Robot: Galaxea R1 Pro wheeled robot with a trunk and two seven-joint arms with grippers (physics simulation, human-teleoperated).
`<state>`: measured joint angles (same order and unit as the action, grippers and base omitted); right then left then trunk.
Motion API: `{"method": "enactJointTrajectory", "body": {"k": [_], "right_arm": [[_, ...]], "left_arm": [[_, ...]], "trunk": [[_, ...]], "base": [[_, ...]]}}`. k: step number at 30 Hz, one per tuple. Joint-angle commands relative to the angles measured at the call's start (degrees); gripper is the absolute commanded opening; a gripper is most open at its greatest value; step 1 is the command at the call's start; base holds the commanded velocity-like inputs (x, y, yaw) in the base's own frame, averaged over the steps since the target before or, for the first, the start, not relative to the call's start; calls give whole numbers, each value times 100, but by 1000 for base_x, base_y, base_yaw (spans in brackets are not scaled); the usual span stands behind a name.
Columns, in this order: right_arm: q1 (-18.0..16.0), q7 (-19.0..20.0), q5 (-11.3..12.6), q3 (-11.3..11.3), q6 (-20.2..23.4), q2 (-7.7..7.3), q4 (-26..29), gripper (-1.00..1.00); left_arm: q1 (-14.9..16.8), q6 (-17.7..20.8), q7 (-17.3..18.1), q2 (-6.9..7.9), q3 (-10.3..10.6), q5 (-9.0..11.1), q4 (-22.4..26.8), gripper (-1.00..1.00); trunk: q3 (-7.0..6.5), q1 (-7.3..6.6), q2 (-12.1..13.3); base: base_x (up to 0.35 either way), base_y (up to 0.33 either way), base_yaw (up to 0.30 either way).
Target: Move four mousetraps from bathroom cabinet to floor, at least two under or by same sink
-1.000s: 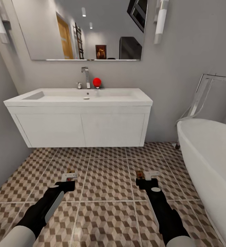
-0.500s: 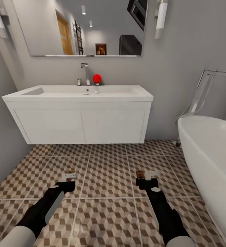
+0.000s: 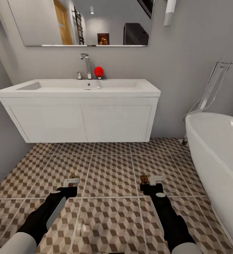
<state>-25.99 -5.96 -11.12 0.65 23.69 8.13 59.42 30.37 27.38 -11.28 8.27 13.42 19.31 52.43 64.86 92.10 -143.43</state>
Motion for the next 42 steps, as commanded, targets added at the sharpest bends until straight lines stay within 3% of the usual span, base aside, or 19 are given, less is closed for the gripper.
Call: {"method": "enactJointTrajectory", "body": {"k": [1,42], "right_arm": [[-2,-2,-30,6,33,5,8,-100],[-2,-2,-31,12,30,5,6,-100]], "left_arm": [[4,22,-58,8,29,40,9,-100],[4,22,-58,8,29,45,5,-100]], "trunk": [[28,1,-4],[936,107,-59]], "base": [[0,0,0],[0,0,0]]}}
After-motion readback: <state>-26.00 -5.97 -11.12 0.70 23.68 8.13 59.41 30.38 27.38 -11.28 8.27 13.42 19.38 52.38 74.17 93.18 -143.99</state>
